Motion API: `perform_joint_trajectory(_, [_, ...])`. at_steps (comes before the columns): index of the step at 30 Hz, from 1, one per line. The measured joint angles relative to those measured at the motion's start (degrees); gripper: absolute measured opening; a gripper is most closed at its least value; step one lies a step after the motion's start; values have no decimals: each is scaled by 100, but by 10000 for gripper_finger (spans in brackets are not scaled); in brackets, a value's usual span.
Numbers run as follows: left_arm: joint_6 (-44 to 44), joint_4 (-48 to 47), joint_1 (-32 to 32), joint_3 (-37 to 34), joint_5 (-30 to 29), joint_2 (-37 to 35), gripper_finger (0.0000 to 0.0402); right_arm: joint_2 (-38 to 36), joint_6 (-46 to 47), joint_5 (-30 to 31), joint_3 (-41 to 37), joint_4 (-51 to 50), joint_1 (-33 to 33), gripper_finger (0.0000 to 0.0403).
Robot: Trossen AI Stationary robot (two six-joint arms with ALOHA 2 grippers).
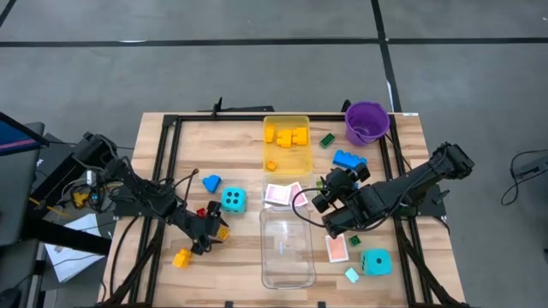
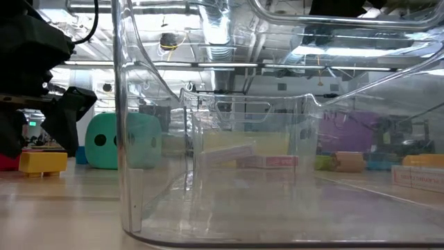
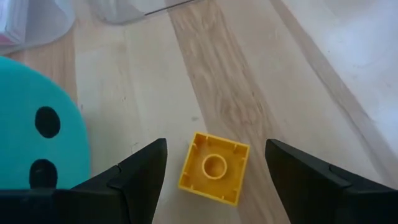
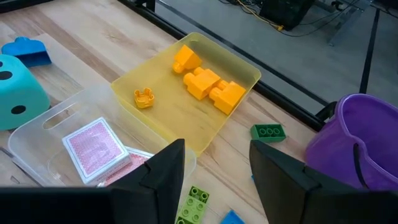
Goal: Pick & Place Toys
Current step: Put the yellow game piece into the yellow bin
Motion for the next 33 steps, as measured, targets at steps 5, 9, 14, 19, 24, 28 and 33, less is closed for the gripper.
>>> perform_joint_trajectory(5, [2,194,0,0,3,267,269,0,0,0,0,-2,0,173])
perform_joint_trajectory(9, [1,348,0,0,6,539,269,0,0,0,0,-2,0,173])
perform_joint_trajectory(14, [-55,415,0,0,10,628,269,0,0,0,0,0,0,173])
perform_joint_trajectory(19, [-162,370,0,0,37,628,256,0,0,0,0,-2,0,173])
perform_joint_trajectory(24, [-168,315,-3,9,82,626,201,0,0,0,0,-1,0,173])
perform_joint_trajectory(28, [-162,305,-4,9,97,619,139,0,0,0,0,-2,0,173])
perform_joint_trajectory(33, [-140,390,-2,1,54,624,132,0,0,0,0,0,0,173])
